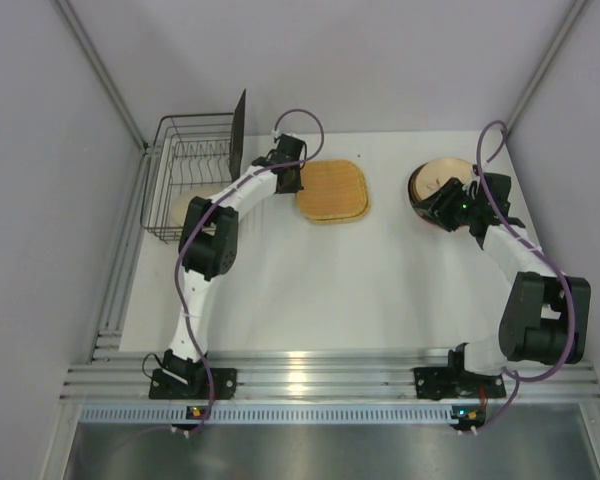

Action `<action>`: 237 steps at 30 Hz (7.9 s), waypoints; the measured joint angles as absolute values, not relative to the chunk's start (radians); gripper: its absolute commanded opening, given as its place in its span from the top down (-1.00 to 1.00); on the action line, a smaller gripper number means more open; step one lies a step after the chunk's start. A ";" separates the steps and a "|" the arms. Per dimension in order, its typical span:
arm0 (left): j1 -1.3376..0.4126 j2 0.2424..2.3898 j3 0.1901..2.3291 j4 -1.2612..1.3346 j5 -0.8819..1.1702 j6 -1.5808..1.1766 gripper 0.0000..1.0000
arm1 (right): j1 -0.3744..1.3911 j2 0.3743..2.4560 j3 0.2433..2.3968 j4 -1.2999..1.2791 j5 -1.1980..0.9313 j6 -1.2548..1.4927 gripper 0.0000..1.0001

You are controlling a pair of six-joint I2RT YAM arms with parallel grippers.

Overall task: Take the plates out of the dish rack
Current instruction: Place the plate on the table, then grab a plate with the left arm, then place the plate on the table

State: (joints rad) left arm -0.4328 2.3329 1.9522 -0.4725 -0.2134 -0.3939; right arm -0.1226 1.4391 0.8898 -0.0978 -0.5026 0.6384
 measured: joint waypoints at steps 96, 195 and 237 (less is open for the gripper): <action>-0.414 2.250 2.090 -0.313 -0.911 0.373 1.00 | -0.120 1.446 0.890 -0.097 -0.510 0.640 0.09; -0.563 1.536 0.425 0.537 0.167 -1.156 0.21 | -0.113 1.427 0.856 -0.106 -0.490 0.624 0.10; -0.643 1.708 0.934 -0.154 0.131 -0.826 -0.38 | -0.113 1.430 0.856 -0.117 -0.490 0.614 0.10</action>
